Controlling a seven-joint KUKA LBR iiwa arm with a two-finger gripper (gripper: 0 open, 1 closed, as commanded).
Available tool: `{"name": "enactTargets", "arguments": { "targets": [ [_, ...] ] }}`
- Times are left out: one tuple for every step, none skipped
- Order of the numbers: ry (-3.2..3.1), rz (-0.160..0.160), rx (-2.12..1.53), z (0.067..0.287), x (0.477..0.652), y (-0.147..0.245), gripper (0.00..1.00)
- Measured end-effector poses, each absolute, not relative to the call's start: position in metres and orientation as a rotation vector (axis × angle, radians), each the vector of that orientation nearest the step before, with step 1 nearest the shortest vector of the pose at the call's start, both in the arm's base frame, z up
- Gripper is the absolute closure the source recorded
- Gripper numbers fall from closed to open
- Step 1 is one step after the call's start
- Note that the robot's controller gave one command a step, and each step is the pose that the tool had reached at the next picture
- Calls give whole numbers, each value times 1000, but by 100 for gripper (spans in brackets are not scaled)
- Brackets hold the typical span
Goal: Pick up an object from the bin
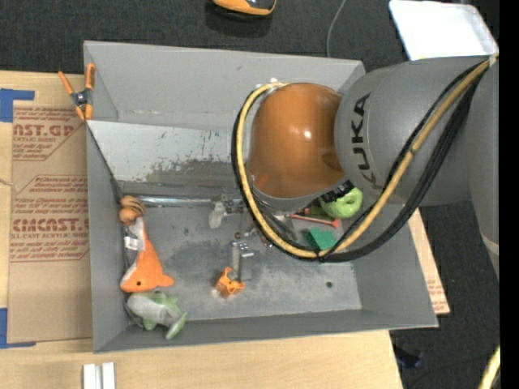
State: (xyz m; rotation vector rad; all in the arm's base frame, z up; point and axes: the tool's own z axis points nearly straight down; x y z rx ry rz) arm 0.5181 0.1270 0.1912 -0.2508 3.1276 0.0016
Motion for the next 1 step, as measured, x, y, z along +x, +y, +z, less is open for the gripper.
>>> {"name": "enactTargets", "arguments": {
  "targets": [
    [3066,3,-653,160,488,133,0]
  ]
}}
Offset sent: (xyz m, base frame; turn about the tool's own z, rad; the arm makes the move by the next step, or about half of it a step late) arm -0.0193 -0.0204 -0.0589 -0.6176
